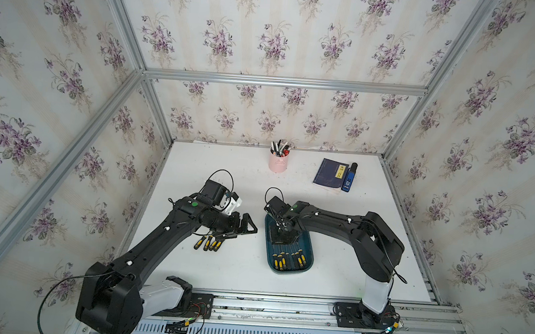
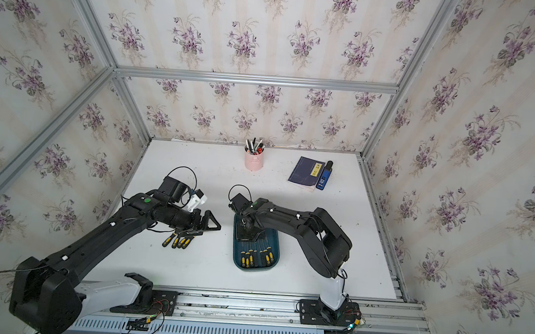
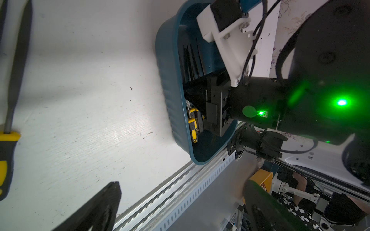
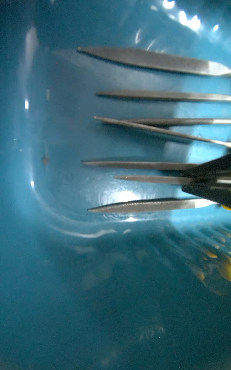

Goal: Put the file tool into the storage box
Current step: Place the file tool in the storage box, then pick up the file tool from the center of the board.

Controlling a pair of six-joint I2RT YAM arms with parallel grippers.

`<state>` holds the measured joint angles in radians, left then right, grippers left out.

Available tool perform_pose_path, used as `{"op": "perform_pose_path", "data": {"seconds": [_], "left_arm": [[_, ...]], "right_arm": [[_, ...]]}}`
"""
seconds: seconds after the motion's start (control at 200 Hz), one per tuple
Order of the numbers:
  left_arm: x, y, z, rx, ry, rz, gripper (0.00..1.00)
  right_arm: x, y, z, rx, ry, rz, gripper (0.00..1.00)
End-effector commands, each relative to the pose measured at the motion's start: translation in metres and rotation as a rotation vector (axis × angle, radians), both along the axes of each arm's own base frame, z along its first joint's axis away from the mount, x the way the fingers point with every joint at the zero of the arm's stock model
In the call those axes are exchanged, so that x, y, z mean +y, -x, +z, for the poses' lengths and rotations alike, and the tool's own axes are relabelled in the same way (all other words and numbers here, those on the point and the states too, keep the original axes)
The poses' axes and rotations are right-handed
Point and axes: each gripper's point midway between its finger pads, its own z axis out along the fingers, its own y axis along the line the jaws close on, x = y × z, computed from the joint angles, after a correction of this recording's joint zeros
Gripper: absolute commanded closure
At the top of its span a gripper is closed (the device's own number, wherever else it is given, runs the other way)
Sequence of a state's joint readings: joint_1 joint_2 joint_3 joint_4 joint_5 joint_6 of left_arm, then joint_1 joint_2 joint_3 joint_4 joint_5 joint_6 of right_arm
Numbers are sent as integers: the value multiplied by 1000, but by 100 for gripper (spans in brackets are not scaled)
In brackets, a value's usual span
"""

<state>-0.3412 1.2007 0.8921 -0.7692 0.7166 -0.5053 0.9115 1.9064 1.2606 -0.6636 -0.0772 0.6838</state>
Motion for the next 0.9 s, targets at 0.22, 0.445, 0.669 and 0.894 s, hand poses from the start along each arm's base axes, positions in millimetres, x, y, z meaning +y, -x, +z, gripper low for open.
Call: {"op": "perform_pose_path", "data": {"seconds": [0.22,0.445,0.669,0.894], "left_arm": [[4,-5,4,-21,-8,1,0],[18,-7,11,-29,-53,46,0],[101,3,-33,179,-496,222,0],[137,11,-64,288,-723,210,13]], "right_arm": [[1,-11,22,-57,2,-12,72],[6,-31,72,-149,-29,-25,69],[3,-53,132,-247,-107,-50,68],[-1,-51,132,-235,-125,-47,69]]}}
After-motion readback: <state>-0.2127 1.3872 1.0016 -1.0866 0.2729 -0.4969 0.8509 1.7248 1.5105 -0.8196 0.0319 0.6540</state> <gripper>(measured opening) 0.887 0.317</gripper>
